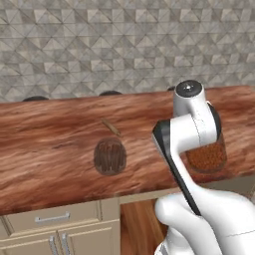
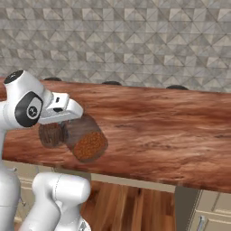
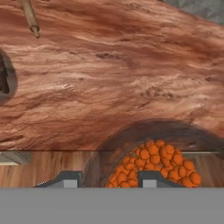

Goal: Pick the jar and jar from the dining table and place them in the open cabinet. Close the cabinet after placing the objects.

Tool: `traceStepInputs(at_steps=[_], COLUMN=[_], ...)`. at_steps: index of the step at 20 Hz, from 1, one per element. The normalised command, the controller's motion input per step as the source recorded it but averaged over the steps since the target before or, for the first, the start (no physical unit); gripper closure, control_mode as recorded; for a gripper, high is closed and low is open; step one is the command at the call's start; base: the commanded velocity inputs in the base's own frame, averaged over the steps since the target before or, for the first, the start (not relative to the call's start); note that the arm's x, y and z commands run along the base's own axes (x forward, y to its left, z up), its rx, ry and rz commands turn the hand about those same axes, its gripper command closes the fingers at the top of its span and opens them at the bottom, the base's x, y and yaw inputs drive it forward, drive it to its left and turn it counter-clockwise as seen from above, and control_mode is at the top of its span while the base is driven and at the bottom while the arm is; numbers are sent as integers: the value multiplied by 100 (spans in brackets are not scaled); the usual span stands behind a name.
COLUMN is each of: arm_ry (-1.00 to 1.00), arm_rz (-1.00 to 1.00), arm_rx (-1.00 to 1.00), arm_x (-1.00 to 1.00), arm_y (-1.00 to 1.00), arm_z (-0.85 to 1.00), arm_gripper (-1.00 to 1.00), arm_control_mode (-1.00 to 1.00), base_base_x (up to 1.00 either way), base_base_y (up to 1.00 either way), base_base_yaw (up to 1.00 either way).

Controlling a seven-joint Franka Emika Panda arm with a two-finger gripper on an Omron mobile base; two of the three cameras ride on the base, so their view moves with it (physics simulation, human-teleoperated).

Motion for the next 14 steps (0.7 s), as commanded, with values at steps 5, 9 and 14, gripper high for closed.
traceStepInputs(at_steps=[5,9,14], arm_ry=[0,0,0], arm_rz=[0,0,0], arm_rx=[0,0,0], arm_x=[0,0,0], arm_y=[0,0,0], arm_z=[0,0,0], arm_gripper=[100,100,100], arm_control_mode=[100,100,100], base_base_x=[-57,-50,-47], base_base_y=[-23,-50,-68], base_base_yaw=[-4,-4,-13])
